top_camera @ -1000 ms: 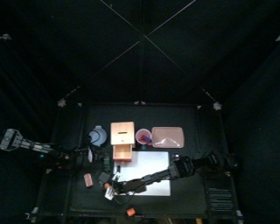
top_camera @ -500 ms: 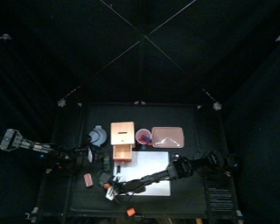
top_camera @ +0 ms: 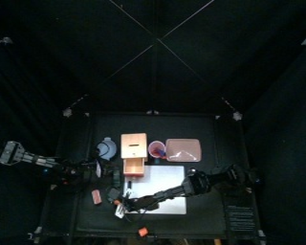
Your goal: Put carrot in drawer
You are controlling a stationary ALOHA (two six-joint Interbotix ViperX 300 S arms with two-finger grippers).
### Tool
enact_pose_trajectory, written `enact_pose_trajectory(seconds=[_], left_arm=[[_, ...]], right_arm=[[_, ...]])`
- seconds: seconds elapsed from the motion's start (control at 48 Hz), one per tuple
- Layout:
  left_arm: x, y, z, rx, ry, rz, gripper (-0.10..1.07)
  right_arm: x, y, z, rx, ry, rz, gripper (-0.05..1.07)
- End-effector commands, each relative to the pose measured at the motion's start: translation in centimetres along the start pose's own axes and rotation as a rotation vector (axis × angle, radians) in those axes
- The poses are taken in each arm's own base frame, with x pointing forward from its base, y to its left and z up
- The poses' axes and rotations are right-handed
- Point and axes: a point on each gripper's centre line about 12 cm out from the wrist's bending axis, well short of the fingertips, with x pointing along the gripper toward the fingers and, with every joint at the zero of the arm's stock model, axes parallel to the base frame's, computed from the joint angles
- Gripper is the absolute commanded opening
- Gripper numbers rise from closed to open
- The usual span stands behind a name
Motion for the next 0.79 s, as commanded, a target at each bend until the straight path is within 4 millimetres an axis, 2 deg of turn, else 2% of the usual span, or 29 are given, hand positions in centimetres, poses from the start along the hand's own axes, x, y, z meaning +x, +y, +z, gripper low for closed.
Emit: enact_pose_trajectory(seconds=[0.0, 0.167, 0.333, 0.438, 0.583, 0.771], left_arm=[[0.1, -0.3, 0.4, 0.003, -0.012, -0.006, 0.88], [0.1, -0.4, 0.4, 0.006, -0.012, -0.009, 0.88], [0.1, -0.4, 0.3, 0.014, -0.009, -0.014, 0.88], [0.1, -0.4, 0.5, 0.011, -0.018, -0.014, 0.87], [-0.1, -0.4, 1.0, 0.002, -0.039, -0.015, 0.88], [-0.2, -0.4, 1.5, 0.002, -0.067, -0.019, 0.87]], right_arm=[[-6.3, 1.0, 5.4, 0.015, -0.119, 0.057, 0.64], [-9.7, -0.9, 7.6, -0.02, -0.163, -0.02, 0.64], [-12.3, -4.5, 8.6, -0.051, -0.158, -0.144, 0.64], [-12.9, -7.1, 8.6, -0.049, -0.136, -0.204, 0.64], [-13.2, -9.6, 8.5, -0.034, -0.116, -0.242, 0.64], [-12.4, -13.2, 7.9, -0.024, -0.076, -0.311, 0.64]])
